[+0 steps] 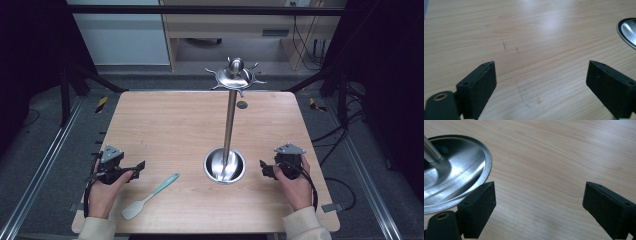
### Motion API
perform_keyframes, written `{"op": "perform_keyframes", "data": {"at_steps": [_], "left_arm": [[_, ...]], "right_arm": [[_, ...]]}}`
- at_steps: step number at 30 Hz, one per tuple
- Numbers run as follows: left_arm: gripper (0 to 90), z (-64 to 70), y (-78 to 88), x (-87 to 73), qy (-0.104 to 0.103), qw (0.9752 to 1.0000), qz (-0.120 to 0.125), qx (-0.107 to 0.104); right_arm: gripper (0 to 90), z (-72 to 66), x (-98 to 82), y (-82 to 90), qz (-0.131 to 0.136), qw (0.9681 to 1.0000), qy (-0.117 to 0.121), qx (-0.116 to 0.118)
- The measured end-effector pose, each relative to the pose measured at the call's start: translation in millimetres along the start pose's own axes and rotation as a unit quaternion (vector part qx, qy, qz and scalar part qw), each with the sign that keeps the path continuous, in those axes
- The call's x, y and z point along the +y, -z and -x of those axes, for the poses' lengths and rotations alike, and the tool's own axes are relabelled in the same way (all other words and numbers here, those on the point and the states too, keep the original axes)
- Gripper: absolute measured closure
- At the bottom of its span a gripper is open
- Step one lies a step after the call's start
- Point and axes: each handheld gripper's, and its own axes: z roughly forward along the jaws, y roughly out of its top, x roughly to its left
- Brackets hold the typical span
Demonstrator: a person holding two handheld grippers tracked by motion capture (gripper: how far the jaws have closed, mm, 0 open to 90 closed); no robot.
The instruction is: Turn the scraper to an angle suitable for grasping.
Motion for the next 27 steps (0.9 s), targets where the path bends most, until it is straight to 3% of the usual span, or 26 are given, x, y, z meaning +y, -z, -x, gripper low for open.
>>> {"op": "perform_keyframes", "data": {"at_steps": [3, 8, 11, 14, 16, 19, 24, 27], "left_arm": [[19.9, 6.2, 1.6, 3.6, -0.008, 0.9999, 0.000, -0.008], [34.7, 20.5, 3.1, 12.9, -0.057, 0.9982, -0.016, -0.010], [42.3, 26.1, 1.3, 17.1, -0.068, 0.9973, -0.022, -0.014], [50.1, 37.4, -9.4, 22.8, -0.097, 0.9943, -0.039, -0.020], [54.8, 43.2, -13.2, 24.8, -0.108, 0.9936, -0.027, -0.016], [60.8, 48.5, -16.1, 26.3, -0.115, 0.9928, -0.024, -0.024], [73.6, 58.2, -25.5, 22.2, -0.132, 0.9885, -0.057, -0.048], [81.4, 57.5, -26.2, 21.0, -0.122, 0.9886, -0.064, -0.059]], "right_arm": [[11.8, -0.3, 0.0, 0.3, 0.000, 1.0000, -0.001, -0.001], [12.0, -1.2, 0.4, 0.9, -0.001, 1.0000, 0.002, -0.002], [12.0, 0.1, 0.1, -0.4, 0.000, 1.0000, 0.005, -0.002], [12.0, 0.5, 0.2, -0.3, 0.001, 1.0000, 0.002, -0.002], [12.0, 0.3, 0.2, -0.3, 0.001, 1.0000, 0.002, -0.001], [11.9, 0.1, 0.2, -0.4, 0.002, 1.0000, 0.002, 0.000], [12.0, -0.6, 0.0, -0.4, 0.003, 1.0000, 0.000, 0.005], [12.2, 0.0, 0.1, 0.4, 0.006, 1.0000, 0.000, 0.006]]}}
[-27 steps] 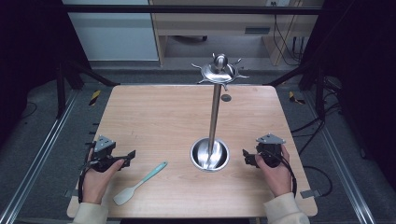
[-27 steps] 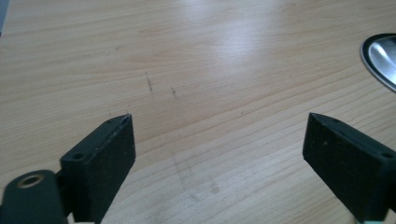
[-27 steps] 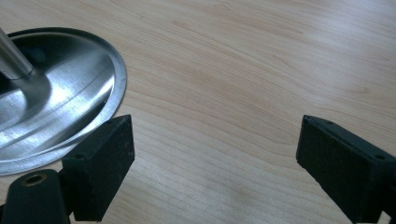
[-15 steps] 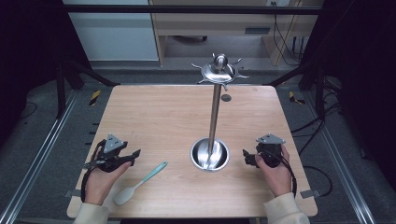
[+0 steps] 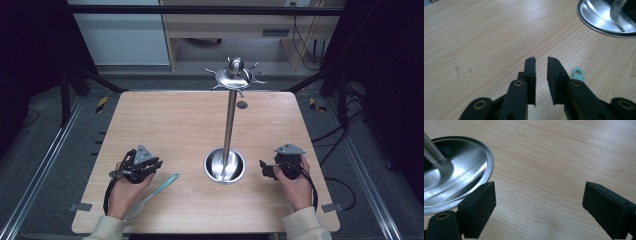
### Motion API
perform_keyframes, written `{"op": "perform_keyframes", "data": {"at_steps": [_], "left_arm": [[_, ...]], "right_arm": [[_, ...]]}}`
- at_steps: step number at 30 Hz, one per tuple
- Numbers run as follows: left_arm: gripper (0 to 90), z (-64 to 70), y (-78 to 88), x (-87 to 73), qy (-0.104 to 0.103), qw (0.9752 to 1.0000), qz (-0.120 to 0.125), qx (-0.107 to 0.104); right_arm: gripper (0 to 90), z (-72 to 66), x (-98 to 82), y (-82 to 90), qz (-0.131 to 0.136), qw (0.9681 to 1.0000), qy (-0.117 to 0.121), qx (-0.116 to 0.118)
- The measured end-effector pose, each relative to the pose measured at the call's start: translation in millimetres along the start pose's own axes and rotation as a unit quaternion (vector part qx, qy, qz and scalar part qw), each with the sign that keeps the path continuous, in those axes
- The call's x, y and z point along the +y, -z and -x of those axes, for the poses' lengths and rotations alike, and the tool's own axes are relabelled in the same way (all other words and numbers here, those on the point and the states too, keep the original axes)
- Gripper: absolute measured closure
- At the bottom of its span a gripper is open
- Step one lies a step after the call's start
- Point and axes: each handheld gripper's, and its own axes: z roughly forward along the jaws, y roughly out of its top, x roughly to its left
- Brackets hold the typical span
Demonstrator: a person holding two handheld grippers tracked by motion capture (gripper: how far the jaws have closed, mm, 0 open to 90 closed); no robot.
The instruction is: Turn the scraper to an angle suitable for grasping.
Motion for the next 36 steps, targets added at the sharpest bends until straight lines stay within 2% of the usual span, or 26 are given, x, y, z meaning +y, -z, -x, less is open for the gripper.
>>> {"op": "perform_keyframes", "data": {"at_steps": [4, 6, 7, 11, 13, 15, 25, 30, 31, 34, 36], "left_arm": [[88.9, -2.5, -6.8, -5.8, 0.012, 0.9996, -0.022, -0.013], [89.9, -2.3, -7.9, -6.6, 0.012, 0.9994, -0.029, -0.015], [90.0, -0.5, -10.4, -7.4, 0.009, 0.9988, -0.042, -0.024], [90.0, 5.5, -14.2, -9.1, 0.007, 0.9978, -0.055, -0.035], [90.0, 12.0, -19.1, -9.2, -0.007, 0.9965, -0.071, -0.045], [90.0, 14.7, -23.2, -8.8, -0.014, 0.9957, -0.079, -0.046], [90.0, 21.6, -32.7, -9.1, -0.025, 0.9935, -0.093, -0.060], [90.0, 29.4, -30.7, -5.9, -0.039, 0.9923, -0.095, -0.070], [90.0, 34.3, -29.8, -5.5, -0.046, 0.9909, -0.097, -0.081], [90.0, 39.2, -28.3, -4.8, -0.056, 0.9896, -0.100, -0.087], [90.0, 47.6, -24.8, -3.0, -0.069, 0.9884, -0.098, -0.094]], "right_arm": [[12.2, 1.4, 0.1, -1.5, -0.002, 1.0000, -0.002, -0.001], [12.2, 1.4, 0.2, -1.5, -0.002, 1.0000, -0.002, -0.001], [12.2, 0.9, 0.3, -1.1, -0.002, 1.0000, -0.003, -0.003], [12.3, 1.0, 0.3, -0.4, -0.002, 1.0000, -0.001, -0.005], [12.4, 0.0, 0.2, 0.2, 0.002, 1.0000, 0.001, -0.005], [12.4, -0.5, 0.2, 0.3, -0.002, 1.0000, 0.004, -0.006], [12.5, 1.4, 0.2, -0.2, -0.001, 1.0000, 0.004, -0.007], [12.5, 1.4, 0.4, -0.6, -0.003, 1.0000, 0.000, -0.008], [12.5, 1.3, 0.4, -0.6, -0.003, 1.0000, 0.000, -0.009], [12.5, 1.3, 0.4, -0.4, -0.003, 1.0000, -0.001, -0.009], [12.5, 1.9, 0.3, -0.4, -0.002, 1.0000, 0.001, -0.010]]}}
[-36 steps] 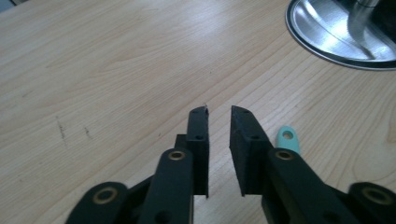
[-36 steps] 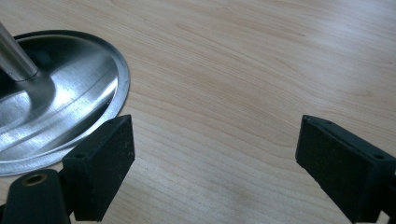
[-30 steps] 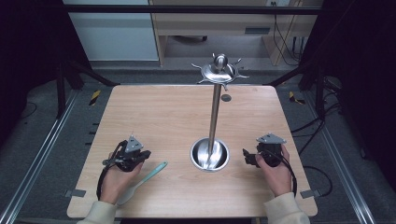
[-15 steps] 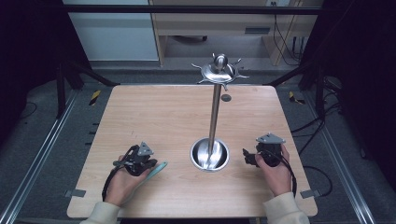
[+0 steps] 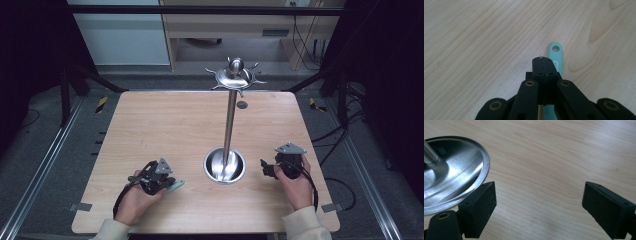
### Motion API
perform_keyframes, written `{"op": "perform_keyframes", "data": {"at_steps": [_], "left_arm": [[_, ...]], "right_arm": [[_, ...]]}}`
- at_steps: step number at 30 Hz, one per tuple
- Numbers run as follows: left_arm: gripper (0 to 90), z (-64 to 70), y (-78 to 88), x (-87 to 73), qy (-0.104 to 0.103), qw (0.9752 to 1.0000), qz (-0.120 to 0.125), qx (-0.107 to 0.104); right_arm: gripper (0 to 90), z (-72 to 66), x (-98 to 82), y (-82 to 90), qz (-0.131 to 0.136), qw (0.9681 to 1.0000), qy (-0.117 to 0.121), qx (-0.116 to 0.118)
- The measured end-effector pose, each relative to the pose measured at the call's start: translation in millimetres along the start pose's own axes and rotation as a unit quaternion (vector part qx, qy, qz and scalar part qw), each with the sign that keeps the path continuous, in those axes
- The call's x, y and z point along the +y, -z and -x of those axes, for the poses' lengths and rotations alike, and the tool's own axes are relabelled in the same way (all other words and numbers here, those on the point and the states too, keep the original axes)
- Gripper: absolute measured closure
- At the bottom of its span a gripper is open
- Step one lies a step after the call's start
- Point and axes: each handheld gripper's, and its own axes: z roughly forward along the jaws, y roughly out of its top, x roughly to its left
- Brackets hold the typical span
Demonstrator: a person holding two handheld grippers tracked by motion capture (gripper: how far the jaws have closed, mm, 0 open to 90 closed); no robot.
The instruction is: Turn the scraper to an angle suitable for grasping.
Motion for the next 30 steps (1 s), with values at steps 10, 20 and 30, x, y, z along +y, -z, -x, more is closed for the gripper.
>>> {"op": "perform_keyframes", "data": {"at_steps": [10, 20, 30], "left_arm": [[89.8, 9.7, 15.0, 15.1, -0.035, 0.9992, -0.014, 0.014], [79.8, 7.6, 23.2, 31.5, -0.047, 0.9959, -0.076, 0.017], [65.7, 6.7, 15.1, 49.0, -0.044, 0.9904, -0.131, -0.006]], "right_arm": [[12.5, -0.7, -0.2, -0.4, -0.002, 1.0000, -0.002, 0.000], [12.5, -1.0, -0.3, -0.9, -0.001, 1.0000, -0.001, 0.002], [12.5, -1.4, -0.4, -0.5, 0.000, 1.0000, -0.001, 0.004]]}}
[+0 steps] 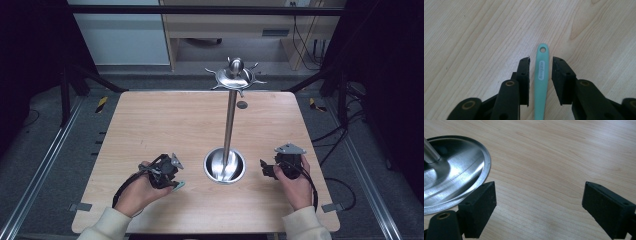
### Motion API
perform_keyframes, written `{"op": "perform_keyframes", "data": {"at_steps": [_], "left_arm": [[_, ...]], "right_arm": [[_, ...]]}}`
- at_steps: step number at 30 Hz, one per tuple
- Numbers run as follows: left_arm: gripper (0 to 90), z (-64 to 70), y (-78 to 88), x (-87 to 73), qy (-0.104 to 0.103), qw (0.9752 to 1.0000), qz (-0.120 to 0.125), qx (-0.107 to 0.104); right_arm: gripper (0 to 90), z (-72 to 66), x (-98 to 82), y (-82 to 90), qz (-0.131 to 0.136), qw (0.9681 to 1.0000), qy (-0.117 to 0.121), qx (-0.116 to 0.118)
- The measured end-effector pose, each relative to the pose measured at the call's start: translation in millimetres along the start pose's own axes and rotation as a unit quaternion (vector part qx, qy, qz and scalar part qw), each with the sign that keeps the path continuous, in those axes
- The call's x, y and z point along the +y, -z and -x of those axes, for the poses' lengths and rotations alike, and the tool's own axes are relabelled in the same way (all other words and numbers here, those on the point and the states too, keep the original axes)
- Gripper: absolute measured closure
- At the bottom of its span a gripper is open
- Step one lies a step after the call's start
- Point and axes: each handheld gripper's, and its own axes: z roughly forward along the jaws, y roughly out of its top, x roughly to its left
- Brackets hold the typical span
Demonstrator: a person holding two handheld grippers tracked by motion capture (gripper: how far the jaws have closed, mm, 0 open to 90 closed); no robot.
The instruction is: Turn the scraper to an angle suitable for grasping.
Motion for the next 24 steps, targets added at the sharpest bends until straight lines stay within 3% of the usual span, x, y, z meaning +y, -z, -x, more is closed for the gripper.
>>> {"op": "perform_keyframes", "data": {"at_steps": [6, 18, 24], "left_arm": [[55.8, 4.5, -7.3, 7.7, -0.017, 0.9991, -0.038, -0.010], [58.7, -2.2, -14.1, 4.4, -0.001, 0.9974, -0.062, -0.035], [58.5, -0.7, -18.4, 10.3, -0.012, 0.9962, -0.078, -0.037]], "right_arm": [[12.5, 0.5, 0.0, 0.4, -0.002, 1.0000, -0.002, -0.002], [12.5, 1.3, -0.5, 1.2, -0.001, 1.0000, -0.009, -0.001], [12.5, 1.9, -0.6, 1.5, 0.002, 1.0000, -0.009, -0.001]]}}
